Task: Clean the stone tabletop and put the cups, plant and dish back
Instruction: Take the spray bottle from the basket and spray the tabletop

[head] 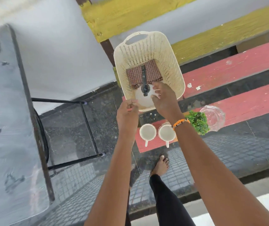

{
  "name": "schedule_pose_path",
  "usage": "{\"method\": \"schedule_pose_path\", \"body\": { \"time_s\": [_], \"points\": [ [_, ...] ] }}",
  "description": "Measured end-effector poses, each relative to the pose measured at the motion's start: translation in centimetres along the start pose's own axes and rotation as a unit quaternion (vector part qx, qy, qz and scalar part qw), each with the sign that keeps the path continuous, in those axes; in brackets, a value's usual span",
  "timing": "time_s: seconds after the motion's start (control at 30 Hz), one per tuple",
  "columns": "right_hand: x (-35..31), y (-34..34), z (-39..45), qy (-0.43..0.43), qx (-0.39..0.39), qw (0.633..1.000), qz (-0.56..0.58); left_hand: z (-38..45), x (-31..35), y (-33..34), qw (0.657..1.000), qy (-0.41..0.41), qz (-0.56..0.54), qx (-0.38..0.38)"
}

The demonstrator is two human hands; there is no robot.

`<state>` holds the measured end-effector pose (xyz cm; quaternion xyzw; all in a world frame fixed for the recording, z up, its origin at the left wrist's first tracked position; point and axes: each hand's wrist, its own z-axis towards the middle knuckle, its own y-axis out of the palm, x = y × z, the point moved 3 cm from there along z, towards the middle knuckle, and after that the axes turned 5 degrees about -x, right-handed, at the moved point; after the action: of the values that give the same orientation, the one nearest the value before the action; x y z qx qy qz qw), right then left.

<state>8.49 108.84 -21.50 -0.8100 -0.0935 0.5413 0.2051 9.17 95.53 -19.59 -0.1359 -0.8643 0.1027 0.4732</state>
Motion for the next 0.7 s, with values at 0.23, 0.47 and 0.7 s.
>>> {"method": "schedule_pose_path", "body": {
  "time_s": [0.23,0.47,0.7],
  "points": [
    [1.3,1.5,4.3,0.003,-0.051,0.997,-0.058,1.1,0.2,0.3,0.996,0.015,0.027,-0.078],
    [-0.2,1.6,2.6,-0.076,0.014,0.994,-0.079,0.0,-0.2,-1.5,0.998,0.019,0.020,-0.057],
    [-7.6,0.1,-2.1,-0.223,0.068,0.972,-0.026,-3.4,1.3,-4.7,0.997,0.047,-0.066,-0.010]
  ]
}}
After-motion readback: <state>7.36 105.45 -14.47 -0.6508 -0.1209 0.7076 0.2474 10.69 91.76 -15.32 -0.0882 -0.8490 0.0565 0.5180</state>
